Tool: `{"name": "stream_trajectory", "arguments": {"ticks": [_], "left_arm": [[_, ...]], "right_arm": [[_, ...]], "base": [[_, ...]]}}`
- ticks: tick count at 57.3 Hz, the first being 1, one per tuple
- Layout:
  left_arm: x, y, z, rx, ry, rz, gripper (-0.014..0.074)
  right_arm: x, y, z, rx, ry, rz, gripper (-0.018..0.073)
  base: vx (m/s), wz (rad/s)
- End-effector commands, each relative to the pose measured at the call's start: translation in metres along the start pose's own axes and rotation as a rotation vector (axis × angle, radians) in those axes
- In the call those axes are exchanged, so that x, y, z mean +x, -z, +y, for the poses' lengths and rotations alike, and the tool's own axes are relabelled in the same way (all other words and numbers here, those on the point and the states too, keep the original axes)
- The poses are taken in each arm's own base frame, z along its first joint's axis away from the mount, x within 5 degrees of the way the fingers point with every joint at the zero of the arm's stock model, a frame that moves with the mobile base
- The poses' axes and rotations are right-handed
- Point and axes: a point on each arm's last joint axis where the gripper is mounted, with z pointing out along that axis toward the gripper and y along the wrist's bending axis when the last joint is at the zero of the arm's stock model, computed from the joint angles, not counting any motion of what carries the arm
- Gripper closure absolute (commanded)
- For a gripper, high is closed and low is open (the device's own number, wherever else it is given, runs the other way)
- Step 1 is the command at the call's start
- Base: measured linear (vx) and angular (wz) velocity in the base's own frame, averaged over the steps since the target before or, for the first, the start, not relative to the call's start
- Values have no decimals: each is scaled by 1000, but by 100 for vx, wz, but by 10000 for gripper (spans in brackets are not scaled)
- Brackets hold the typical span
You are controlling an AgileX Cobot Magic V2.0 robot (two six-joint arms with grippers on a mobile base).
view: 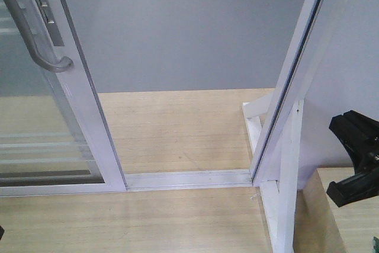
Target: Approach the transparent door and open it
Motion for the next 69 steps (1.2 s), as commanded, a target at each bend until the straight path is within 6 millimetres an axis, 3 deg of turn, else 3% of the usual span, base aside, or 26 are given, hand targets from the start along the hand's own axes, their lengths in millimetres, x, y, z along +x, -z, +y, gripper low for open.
{"name": "stream_trajectory", "arguments": {"ticks": [1, 37, 46, 52, 64, 69], "left_arm": [[-4, 1, 0, 4, 21, -78, 603], [-4, 1, 0, 4, 21, -78, 603], [-4, 1, 0, 4, 21, -78, 603], [-4, 1, 0, 4, 21, -78, 603], [-4, 1, 0, 4, 20, -78, 603], [-4, 1, 0, 4, 20, -77, 603]], "right_arm": [[-17, 1, -3, 28, 1, -99, 562], [-16, 1, -2, 25, 3, -88, 562], [-17, 12, -2, 28, 128, -148, 562], [-3, 26, -2, 44, 203, -218, 562], [55, 38, -9, 155, 1, -246, 562], [64, 42, -9, 175, 2, -180, 562]], "base": [[0, 0], [0, 0], [0, 0], [0, 0], [0, 0], [0, 0]]}}
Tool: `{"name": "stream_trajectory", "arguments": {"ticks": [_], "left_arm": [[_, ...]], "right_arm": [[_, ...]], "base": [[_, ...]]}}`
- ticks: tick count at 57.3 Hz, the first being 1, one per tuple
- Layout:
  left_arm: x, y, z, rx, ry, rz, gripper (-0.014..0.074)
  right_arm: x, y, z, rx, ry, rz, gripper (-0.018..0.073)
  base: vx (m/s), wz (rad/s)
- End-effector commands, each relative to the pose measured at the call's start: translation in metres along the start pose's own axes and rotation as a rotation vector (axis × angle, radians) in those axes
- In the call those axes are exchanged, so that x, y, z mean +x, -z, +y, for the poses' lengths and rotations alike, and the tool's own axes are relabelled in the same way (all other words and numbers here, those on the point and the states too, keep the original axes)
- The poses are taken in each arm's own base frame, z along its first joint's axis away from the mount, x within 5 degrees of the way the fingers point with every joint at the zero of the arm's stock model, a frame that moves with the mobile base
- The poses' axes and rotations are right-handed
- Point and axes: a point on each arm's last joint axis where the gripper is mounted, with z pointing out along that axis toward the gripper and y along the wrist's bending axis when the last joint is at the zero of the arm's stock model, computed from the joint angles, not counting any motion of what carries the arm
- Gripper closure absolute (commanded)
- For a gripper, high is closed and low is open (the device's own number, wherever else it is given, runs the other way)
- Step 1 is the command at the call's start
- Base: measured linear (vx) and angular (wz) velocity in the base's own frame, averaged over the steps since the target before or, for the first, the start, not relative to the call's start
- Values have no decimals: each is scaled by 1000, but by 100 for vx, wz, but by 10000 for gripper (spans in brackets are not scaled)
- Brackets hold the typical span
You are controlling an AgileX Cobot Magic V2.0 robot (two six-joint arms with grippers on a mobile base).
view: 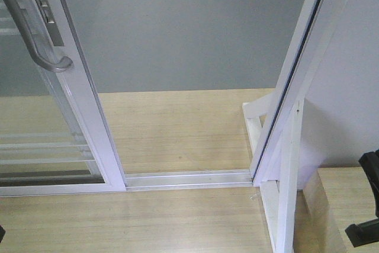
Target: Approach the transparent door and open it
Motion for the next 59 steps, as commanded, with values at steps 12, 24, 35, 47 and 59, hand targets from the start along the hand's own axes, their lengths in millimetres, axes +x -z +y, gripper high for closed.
{"name": "stream_trajectory", "arguments": {"ticks": [12, 24, 35, 47, 59], "left_arm": [[-5, 1, 0, 4, 19, -84, 603], [-5, 1, 0, 4, 19, -81, 603], [-5, 1, 0, 4, 19, -81, 603], [-5, 1, 0, 4, 19, -81, 603], [-5, 1, 0, 4, 19, -81, 603]], "right_arm": [[4, 7, -1, 32, -4, -11, 562], [4, 7, -1, 31, -4, -8, 562], [4, 7, -1, 31, -4, -7, 562], [5, 7, -1, 31, -4, -5, 562], [5, 7, -1, 31, -4, -5, 562]], "base": [[0, 0], [0, 0], [0, 0], [0, 0], [0, 0]]}}
